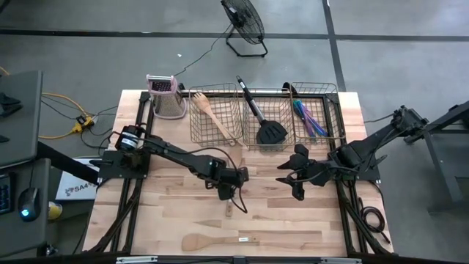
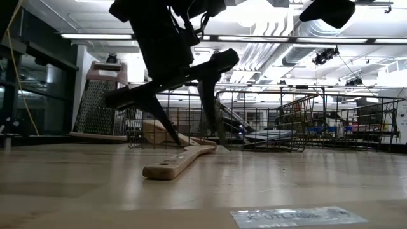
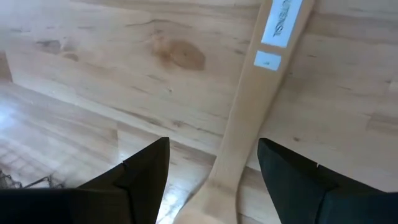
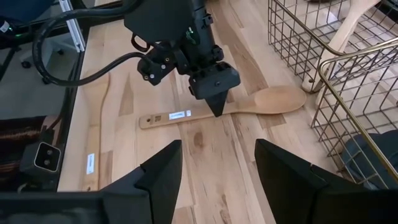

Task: Pick & Place Kitchen Items
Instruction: Put the wooden serving spoon into the left mesh basket

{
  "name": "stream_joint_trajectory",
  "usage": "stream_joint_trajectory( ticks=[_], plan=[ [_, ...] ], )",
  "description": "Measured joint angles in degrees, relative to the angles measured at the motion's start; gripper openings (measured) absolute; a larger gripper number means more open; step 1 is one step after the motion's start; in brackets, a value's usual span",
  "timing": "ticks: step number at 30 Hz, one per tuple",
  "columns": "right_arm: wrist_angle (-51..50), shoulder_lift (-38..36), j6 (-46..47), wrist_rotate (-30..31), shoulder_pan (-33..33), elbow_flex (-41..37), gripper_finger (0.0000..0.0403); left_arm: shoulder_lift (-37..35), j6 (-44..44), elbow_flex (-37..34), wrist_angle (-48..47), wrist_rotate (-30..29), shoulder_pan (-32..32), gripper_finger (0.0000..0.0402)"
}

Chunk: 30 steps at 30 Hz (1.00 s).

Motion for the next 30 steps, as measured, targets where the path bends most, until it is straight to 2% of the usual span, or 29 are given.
stream_joint_trajectory(
  ticks=[17, 24, 30],
  plan=[
    [0.0, 0.0, -0.2, 0.0, 0.0, 0.0, 0.0195, 0.0, 0.7, 0.0, 0.1, 2.6, 0.0, 0.0239],
    [0.0, 0.0, -0.1, 0.0, 0.0, 0.0, 0.0195, 0.0, -5.9, 0.0, 1.8, 3.7, 0.0, 0.0239],
    [0.0, 0.0, 0.0, 0.0, 0.0, 0.0, 0.0195, 1.0, -0.3, 0.0, -0.1, 3.7, 0.0, 0.0239]
  ],
)
